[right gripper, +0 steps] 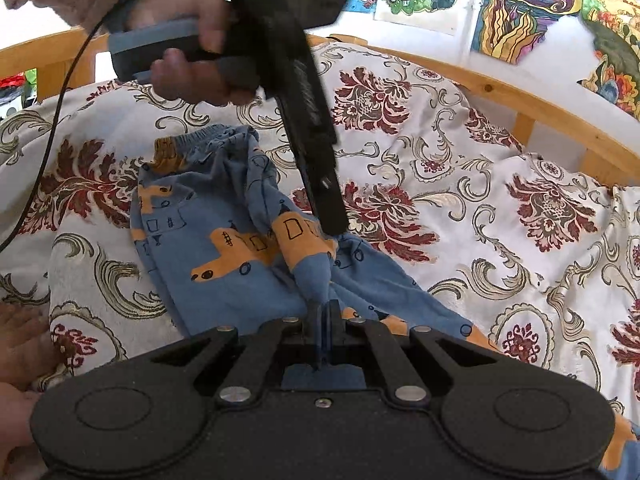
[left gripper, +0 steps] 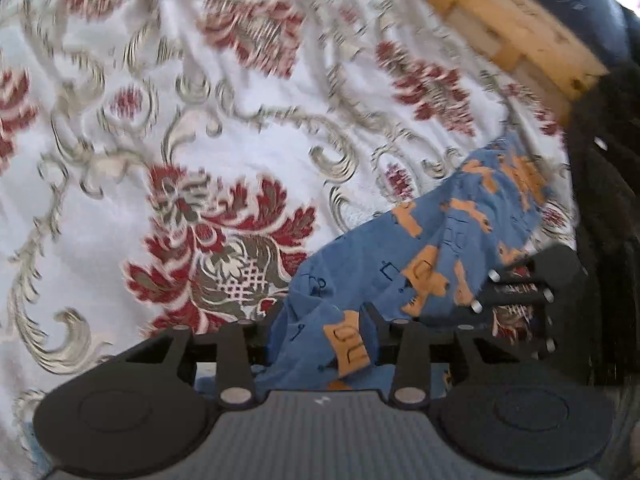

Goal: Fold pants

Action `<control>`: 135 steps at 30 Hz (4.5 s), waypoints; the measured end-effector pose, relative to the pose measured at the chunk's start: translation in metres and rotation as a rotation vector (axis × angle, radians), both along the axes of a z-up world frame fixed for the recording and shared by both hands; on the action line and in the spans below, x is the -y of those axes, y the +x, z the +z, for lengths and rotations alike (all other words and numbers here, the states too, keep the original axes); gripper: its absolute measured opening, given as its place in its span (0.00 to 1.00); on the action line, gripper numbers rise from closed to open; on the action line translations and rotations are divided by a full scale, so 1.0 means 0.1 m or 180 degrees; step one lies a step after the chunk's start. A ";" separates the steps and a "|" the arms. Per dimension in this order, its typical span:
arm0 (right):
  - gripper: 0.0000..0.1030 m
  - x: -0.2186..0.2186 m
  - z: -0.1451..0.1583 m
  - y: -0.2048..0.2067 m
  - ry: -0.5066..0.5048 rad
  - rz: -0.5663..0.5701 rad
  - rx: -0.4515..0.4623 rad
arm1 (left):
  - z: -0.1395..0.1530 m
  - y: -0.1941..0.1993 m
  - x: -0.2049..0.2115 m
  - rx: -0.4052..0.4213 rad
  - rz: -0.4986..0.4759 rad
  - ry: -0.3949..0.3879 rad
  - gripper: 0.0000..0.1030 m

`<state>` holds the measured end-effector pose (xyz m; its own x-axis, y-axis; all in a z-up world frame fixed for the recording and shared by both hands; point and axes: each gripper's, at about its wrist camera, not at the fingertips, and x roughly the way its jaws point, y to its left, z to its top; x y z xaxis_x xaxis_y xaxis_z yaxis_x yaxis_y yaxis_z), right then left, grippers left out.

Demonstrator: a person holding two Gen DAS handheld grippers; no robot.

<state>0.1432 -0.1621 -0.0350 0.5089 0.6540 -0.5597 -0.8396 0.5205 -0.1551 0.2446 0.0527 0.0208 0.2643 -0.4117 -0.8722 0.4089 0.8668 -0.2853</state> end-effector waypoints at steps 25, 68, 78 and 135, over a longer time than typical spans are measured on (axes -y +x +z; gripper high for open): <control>0.57 0.56 0.07 0.55 0.0359 -0.1063 -0.0146 | 0.20 0.38 0.29 0.0551 0.0107 0.0850 0.04; 0.68 1.47 0.04 0.12 0.0136 -0.3081 -0.0793 | -0.32 -1.41 -0.05 0.0517 0.0692 0.0800 0.48; 0.87 1.98 0.32 -0.24 0.1156 -0.3702 -0.0469 | 0.07 -1.23 0.36 0.0618 0.0353 0.0763 0.54; 0.09 2.59 0.10 -0.08 0.1886 -0.4162 -0.0731 | -0.33 1.17 3.67 0.0233 -0.2014 -0.0125 0.11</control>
